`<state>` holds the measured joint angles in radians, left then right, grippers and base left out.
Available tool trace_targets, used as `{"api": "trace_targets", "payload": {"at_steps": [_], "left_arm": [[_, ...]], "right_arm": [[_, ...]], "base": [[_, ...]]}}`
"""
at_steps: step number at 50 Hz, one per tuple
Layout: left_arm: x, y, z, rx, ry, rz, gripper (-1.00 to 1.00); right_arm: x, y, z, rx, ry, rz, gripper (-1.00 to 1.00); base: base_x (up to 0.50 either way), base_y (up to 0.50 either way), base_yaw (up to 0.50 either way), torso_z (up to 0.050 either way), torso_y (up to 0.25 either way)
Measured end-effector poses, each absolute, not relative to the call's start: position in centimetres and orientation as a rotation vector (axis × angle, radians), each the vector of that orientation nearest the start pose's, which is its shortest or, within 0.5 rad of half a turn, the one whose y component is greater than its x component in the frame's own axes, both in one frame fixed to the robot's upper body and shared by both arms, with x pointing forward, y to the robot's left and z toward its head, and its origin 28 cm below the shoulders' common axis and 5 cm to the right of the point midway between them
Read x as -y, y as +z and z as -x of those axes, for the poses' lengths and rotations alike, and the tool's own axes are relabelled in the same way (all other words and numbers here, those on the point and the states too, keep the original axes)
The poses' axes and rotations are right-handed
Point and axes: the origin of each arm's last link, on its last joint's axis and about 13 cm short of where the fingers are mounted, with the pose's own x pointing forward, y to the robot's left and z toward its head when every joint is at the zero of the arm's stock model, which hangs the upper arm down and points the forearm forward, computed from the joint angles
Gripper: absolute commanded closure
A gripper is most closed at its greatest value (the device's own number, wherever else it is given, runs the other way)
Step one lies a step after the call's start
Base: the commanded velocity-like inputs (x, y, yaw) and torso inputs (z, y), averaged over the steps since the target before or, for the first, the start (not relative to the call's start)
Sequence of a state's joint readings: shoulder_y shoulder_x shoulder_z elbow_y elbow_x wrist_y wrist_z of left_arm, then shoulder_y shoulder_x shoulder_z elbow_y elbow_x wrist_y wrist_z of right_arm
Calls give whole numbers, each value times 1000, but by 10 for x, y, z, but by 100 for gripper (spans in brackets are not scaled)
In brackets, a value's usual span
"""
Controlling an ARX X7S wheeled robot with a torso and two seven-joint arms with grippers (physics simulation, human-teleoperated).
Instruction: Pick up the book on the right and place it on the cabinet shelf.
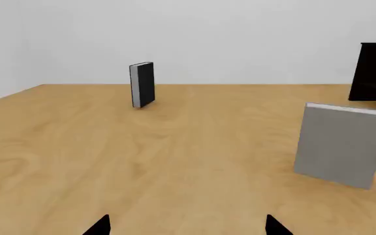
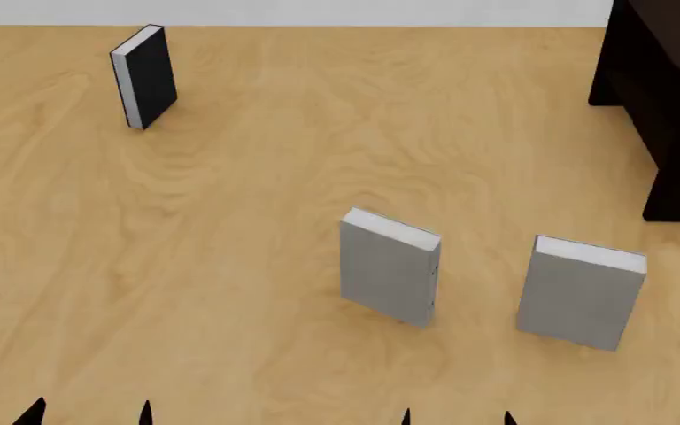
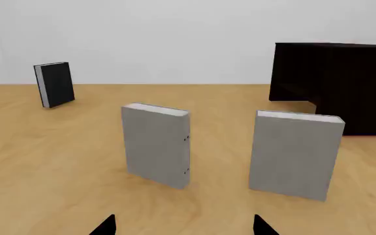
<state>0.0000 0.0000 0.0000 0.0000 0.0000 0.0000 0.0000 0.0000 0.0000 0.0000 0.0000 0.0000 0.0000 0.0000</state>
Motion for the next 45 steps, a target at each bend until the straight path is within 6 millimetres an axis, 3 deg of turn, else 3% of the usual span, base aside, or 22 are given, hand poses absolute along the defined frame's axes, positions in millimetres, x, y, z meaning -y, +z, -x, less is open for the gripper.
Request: {"api": "trace_targets", "payload": {"at_steps": [9, 17, 31, 45], "left_arm": [[-206, 15, -212, -1, 15, 1, -100], [-211, 32, -215, 27, 38, 8, -100], [-234, 81, -226, 108, 60, -62, -100], [-260, 127, -216, 145, 209, -107, -100]], "right_arm": [[97, 14, -210, 2, -5, -2, -100], [99, 26, -210, 16, -5, 7, -100], [111, 82, -220, 95, -14, 71, -100], [120, 129, -221, 181, -60, 132, -100]], "base": [[0, 0, 0, 0, 0], [0, 0, 0, 0, 0], [0, 0, 0, 0, 0], [0, 0, 0, 0, 0]]}}
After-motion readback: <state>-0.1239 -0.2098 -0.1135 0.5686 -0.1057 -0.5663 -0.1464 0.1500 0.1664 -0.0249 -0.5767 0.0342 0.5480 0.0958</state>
